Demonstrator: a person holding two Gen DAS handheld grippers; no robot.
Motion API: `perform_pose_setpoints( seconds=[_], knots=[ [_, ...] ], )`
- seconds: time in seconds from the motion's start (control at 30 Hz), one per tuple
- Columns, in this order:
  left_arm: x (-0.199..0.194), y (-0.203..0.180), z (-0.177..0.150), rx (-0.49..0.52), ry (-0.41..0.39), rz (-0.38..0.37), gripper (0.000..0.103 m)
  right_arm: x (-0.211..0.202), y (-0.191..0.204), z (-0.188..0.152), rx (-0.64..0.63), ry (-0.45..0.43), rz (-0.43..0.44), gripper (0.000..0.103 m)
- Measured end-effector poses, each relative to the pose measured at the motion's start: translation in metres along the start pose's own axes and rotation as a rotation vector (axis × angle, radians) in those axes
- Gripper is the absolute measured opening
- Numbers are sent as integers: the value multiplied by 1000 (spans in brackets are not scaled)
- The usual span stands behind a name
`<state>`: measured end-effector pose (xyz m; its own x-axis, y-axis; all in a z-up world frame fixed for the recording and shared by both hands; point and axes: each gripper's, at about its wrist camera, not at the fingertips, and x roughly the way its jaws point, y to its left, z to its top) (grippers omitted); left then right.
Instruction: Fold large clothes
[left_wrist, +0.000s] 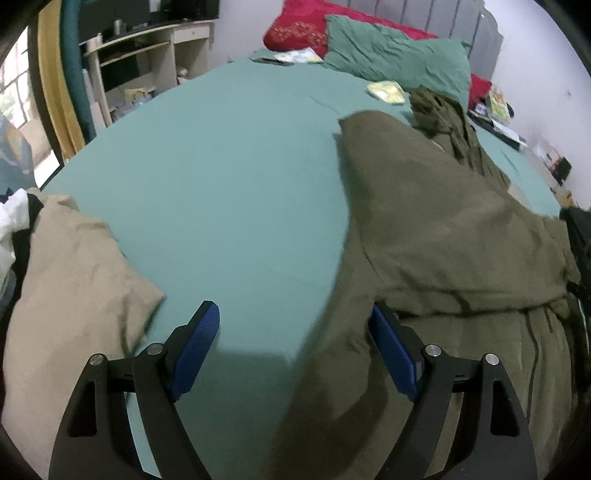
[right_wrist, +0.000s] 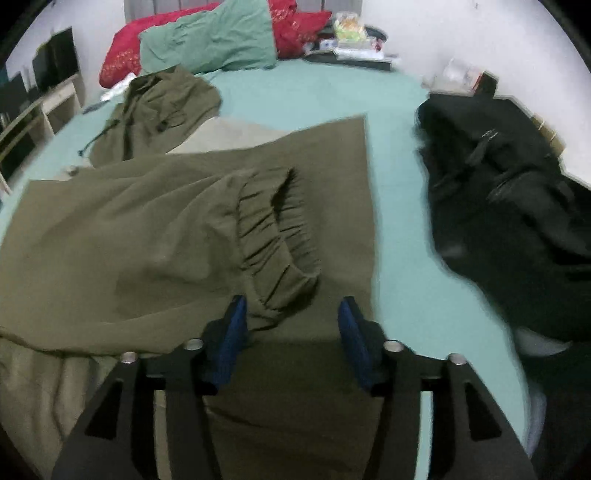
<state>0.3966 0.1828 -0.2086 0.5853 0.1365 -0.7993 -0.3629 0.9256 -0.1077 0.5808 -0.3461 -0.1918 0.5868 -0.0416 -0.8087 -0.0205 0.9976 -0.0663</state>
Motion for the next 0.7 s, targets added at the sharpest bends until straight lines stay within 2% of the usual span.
perform_pose_setpoints(
  seconds=[0.13, 0.23, 0.27, 0.3, 0.37, 0.5, 0.6, 0.67, 0.7],
  knots=[
    [4, 6, 7, -23, -6, 0, 86, -26, -27, -1, 83, -44, -107, 65],
    [8, 5, 7, -5, -19, 44, 86, -58, -41, 11, 159, -208, -152, 65],
    [8, 4, 7, 17, -34, 72, 86, -62, -40, 22, 158, -247, -146, 65],
    [9, 4, 6, 36, -45, 93, 86, -59, -34, 40, 135, -277, -97, 65],
    [10, 9, 8, 22, -46, 105, 86, -39, -7, 77, 28, -283, -17, 65],
    [9, 21, 13, -49, -40, 50, 86, 15, 56, 142, -162, -263, 112, 65],
    [-2, 23, 18, -53, -79, -15, 86, 56, 92, 179, -184, -226, 135, 65],
    [-5, 22, 20, 16, -143, 17, 86, 86, 105, 201, -158, -185, 164, 65],
    [-4, 23, 20, 35, -151, 34, 86, 101, 109, 209, -142, -161, 178, 65]
  ],
)
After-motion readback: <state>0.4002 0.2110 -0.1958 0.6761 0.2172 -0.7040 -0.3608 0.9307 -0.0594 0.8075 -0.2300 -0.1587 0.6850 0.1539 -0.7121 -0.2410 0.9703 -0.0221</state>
